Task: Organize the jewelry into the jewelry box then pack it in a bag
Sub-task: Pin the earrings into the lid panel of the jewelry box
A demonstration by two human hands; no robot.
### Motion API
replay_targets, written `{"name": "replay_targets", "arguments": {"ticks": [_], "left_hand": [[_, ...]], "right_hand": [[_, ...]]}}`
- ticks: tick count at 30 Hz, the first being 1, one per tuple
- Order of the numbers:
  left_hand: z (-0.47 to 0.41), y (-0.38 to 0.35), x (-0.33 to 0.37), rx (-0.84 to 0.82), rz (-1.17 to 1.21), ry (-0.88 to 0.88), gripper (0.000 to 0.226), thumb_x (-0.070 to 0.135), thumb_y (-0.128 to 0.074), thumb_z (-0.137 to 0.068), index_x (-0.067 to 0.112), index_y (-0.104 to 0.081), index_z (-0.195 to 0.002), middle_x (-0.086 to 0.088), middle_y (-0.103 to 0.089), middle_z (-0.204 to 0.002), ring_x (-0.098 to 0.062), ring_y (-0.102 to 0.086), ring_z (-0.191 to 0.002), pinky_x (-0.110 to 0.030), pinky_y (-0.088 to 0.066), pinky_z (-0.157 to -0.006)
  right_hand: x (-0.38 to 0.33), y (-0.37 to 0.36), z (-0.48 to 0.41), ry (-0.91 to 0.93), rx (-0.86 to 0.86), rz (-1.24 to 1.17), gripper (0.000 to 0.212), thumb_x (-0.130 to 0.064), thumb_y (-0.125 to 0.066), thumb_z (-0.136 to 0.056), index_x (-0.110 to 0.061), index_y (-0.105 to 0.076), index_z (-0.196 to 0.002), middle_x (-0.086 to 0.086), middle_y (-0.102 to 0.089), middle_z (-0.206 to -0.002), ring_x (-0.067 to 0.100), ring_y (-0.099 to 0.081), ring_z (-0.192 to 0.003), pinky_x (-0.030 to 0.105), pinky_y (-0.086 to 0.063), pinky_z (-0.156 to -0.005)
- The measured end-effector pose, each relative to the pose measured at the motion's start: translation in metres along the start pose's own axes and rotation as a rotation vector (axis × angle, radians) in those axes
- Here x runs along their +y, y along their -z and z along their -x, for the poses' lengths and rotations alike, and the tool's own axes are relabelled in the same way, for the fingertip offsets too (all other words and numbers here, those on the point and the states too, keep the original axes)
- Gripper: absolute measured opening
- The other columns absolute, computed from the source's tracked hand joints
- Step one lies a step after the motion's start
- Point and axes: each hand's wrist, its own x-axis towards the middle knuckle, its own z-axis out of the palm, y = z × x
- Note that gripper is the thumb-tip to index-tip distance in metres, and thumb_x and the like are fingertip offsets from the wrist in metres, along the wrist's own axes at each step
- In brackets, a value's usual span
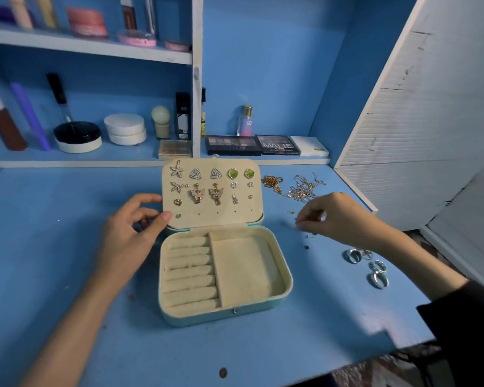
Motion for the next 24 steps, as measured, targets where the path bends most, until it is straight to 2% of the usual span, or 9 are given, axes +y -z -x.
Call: {"name": "replay_targets", "arguments": {"ticks": [6,9,11,14,20,24], "left_hand": [[0.001,-0.001,0.002,0.007,0.014,0.003,0.024,0.009,-0.066,-0.085,0.031,-0.059,-0.090,0.017,-0.070,-0.076,0.001,-0.054,-0.056,-0.010,-0.038,-0.054],[0.001,-0.002,0.002,0.010,0.009,-0.001,0.025,0.008,-0.067,-0.085,0.032,-0.059,-0.088,0.018,-0.070,-0.070,0.000,-0.052,-0.056,-0.012,-0.037,-0.055],[0.001,-0.002,0.000,0.018,0.008,-0.002,0.026,0.008,-0.068,-0.084,0.032,-0.059,-0.088,0.016,-0.069,-0.069,-0.002,-0.053,-0.058,-0.014,-0.037,-0.057],[0.000,-0.001,-0.001,0.025,-0.002,-0.004,0.027,0.009,-0.069,-0.084,0.034,-0.060,-0.087,0.014,-0.070,-0.069,-0.002,-0.053,-0.058,-0.015,-0.037,-0.057],[0.000,-0.001,0.000,0.022,-0.014,-0.006,0.027,0.010,-0.069,-0.084,0.035,-0.059,-0.086,0.012,-0.069,-0.071,-0.003,-0.052,-0.058,-0.012,-0.036,-0.056],[0.000,-0.001,0.000,0.018,-0.013,0.000,0.025,0.012,-0.069,-0.084,0.035,-0.059,-0.087,0.012,-0.070,-0.072,-0.004,-0.053,-0.059,-0.011,-0.036,-0.056]], "right_hand": [[-0.049,-0.016,-0.011,0.216,0.033,-0.213,0.005,-0.014,-0.069,-0.083,-0.018,-0.072,-0.083,-0.009,-0.065,-0.072,0.001,-0.055,-0.064,0.014,-0.045,-0.060],[-0.073,-0.037,-0.016,0.311,0.075,-0.248,0.007,-0.006,-0.070,-0.081,-0.012,-0.072,-0.083,-0.020,-0.058,-0.068,-0.002,-0.053,-0.066,0.005,-0.038,-0.062],[-0.082,-0.051,-0.021,0.352,0.105,-0.239,0.006,-0.007,-0.070,-0.081,-0.011,-0.072,-0.084,-0.017,-0.057,-0.069,0.003,-0.052,-0.068,0.006,-0.036,-0.063],[-0.090,-0.065,-0.029,0.366,0.161,-0.229,0.004,-0.010,-0.071,-0.081,-0.013,-0.072,-0.084,-0.011,-0.055,-0.070,0.001,-0.048,-0.062,0.011,-0.036,-0.063],[-0.094,-0.077,-0.036,0.356,0.221,-0.273,0.006,-0.009,-0.071,-0.078,-0.013,-0.073,-0.082,-0.017,-0.050,-0.068,-0.001,-0.045,-0.062,0.023,-0.040,-0.065],[-0.094,-0.080,-0.037,0.349,0.252,-0.275,0.007,-0.009,-0.071,-0.078,-0.013,-0.073,-0.083,-0.013,-0.055,-0.072,-0.004,-0.047,-0.065,0.023,-0.041,-0.067]]}}
